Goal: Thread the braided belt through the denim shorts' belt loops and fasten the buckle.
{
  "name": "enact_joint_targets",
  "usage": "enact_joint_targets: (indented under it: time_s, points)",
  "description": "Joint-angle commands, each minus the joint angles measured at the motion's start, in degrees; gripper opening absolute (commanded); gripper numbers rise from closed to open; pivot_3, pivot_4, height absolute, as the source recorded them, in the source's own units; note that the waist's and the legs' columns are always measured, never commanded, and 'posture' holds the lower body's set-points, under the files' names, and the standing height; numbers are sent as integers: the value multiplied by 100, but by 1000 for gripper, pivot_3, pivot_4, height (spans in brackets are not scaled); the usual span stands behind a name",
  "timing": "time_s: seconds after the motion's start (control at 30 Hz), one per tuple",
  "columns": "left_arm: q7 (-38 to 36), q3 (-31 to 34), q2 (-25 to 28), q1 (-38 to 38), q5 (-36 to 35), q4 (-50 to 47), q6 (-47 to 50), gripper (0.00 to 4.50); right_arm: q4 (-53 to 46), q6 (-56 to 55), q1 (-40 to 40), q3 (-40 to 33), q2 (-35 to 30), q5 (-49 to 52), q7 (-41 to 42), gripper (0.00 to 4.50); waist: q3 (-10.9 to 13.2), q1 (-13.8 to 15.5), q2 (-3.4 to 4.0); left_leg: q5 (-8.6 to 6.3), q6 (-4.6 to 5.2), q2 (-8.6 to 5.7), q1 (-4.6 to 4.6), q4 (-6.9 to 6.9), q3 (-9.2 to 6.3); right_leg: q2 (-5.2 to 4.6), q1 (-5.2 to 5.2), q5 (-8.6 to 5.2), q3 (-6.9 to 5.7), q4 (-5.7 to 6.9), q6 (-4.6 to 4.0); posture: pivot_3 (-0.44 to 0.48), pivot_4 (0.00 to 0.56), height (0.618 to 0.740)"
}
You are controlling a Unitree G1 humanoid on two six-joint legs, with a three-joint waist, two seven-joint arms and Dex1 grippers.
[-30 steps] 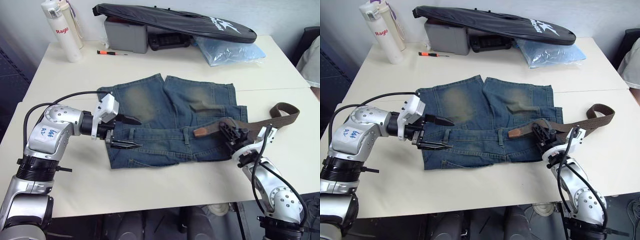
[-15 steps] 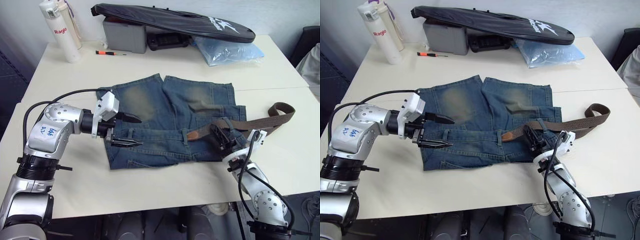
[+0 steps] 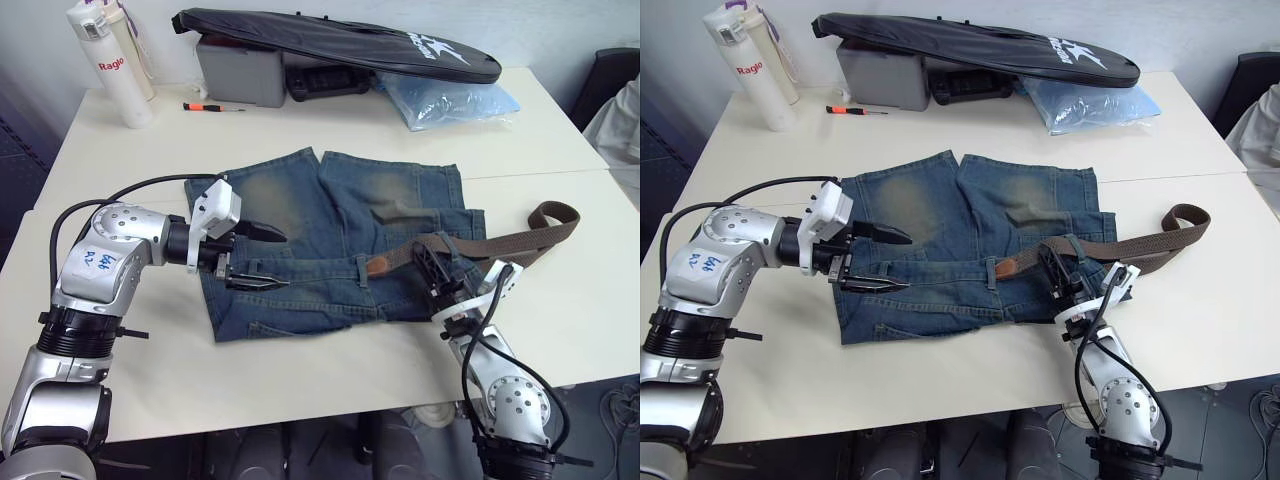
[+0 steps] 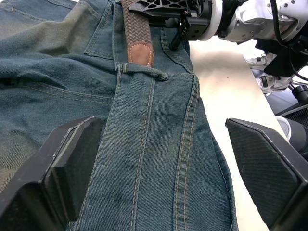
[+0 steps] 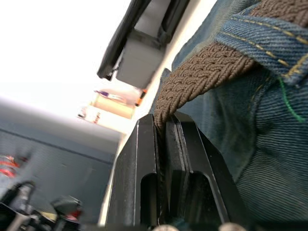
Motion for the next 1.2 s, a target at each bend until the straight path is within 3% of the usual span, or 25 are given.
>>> enact_joint_targets:
  time_s: [0.03,0.53,0.97,1.2]
  points:
    - [3,97,10,-102,-2,-71,-96,4500,-60,123,-82,-68,8,159,11,249,0,0,0,0,0,0,0,0,0,0,0,0,0,0,0,0,150,740]
    - [-31,92,6,-70,16,-5,-230,4500,-86,253,-100,-400,217,722,-24,249,1,5,1,0,0,0,0,0,1,0,0,0,1,0,0,0,150,740]
    - [-39,87,12,-59,37,42,-314,4500,152,53,-26,-143,-43,-488,343,249,0,6,1,0,0,0,1,0,1,0,0,0,2,2,0,0,150,740]
    - [-33,84,3,-50,39,30,-321,4500,323,-148,-112,-459,75,-460,302,249,0,8,0,0,0,0,2,3,3,0,1,0,3,4,0,0,150,740]
